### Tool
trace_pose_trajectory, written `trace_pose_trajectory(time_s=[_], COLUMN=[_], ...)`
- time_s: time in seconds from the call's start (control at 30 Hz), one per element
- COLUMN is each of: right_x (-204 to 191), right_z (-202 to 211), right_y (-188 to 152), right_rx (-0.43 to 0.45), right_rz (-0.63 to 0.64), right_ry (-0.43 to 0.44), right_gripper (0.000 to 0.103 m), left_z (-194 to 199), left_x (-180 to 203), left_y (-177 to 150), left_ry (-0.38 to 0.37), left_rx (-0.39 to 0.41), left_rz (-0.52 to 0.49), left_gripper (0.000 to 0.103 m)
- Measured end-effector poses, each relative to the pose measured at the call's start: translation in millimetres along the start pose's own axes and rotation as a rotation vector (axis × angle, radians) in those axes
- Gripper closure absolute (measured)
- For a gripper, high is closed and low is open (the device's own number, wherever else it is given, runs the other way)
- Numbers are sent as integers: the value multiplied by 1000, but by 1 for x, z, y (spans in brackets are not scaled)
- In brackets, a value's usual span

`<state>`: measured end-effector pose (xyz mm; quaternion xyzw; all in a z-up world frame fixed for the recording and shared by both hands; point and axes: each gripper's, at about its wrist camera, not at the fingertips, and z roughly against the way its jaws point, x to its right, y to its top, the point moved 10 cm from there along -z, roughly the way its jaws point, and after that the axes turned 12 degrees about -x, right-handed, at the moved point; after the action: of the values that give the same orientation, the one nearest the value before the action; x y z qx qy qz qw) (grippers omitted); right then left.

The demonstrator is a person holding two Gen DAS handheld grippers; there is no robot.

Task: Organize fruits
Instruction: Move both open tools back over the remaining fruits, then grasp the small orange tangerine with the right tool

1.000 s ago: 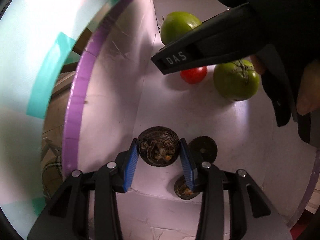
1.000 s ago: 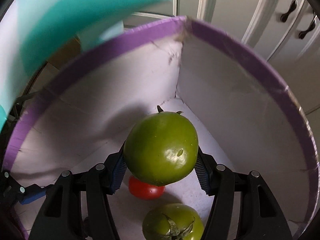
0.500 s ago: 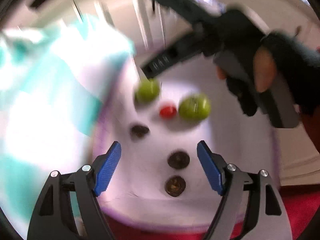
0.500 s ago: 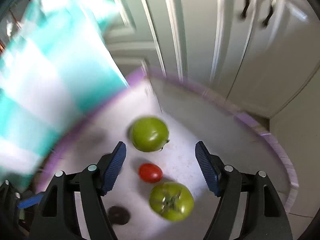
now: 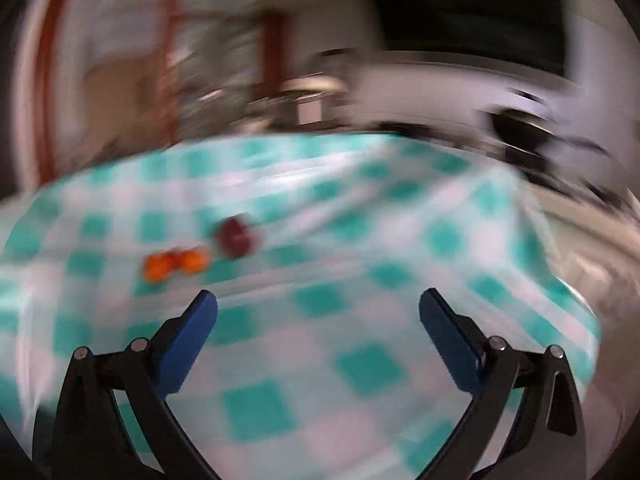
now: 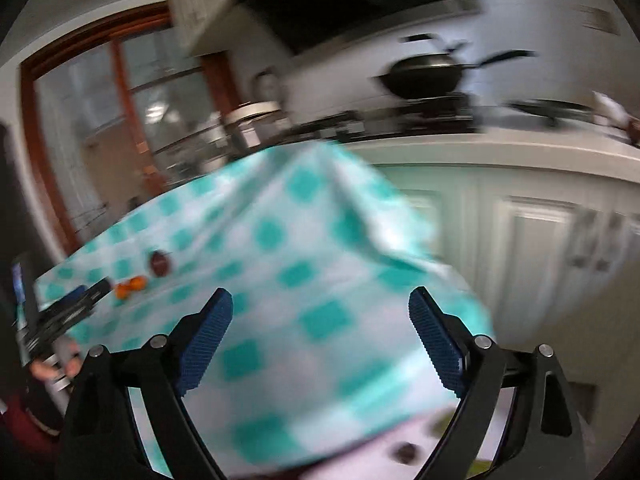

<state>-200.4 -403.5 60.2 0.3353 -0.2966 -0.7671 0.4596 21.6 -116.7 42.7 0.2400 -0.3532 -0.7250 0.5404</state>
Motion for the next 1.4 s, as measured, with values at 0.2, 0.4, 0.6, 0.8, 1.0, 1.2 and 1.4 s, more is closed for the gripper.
trace_pose_trajectory(time_s=[0.2,0.4,0.6,0.8,1.0,1.2,1.4], right_x=[-131,-223,-293,-374,-432,-459,-456], right_z=[-112,-207,-276,-327,-372,-395,-398], right_y=[2,-11,-12,-18,-29,-28,-23], right_rx=[-124,-264,-338,-432,-515,-524,-526], right_rz=[143,175,249,435,613,678,662], right_ry=[100,170,229,274,234,212,221], right_gripper=[15,15,15,21,42,48,61], left_z=[-56,-91,-92,-75,-63,-64,-76], left_x=[-135,-214,-261,-285,-299,-297,-286], left_y=[11,4,-18,-21,-27,-28,-26], left_ry=[169,281,335,393,424,428,381], left_rx=[-131,-143,-132,-48,2,1,-41], left_rz=[385,583,692,768,843,847,808], left_gripper=[2,2,2,2,2,2,2])
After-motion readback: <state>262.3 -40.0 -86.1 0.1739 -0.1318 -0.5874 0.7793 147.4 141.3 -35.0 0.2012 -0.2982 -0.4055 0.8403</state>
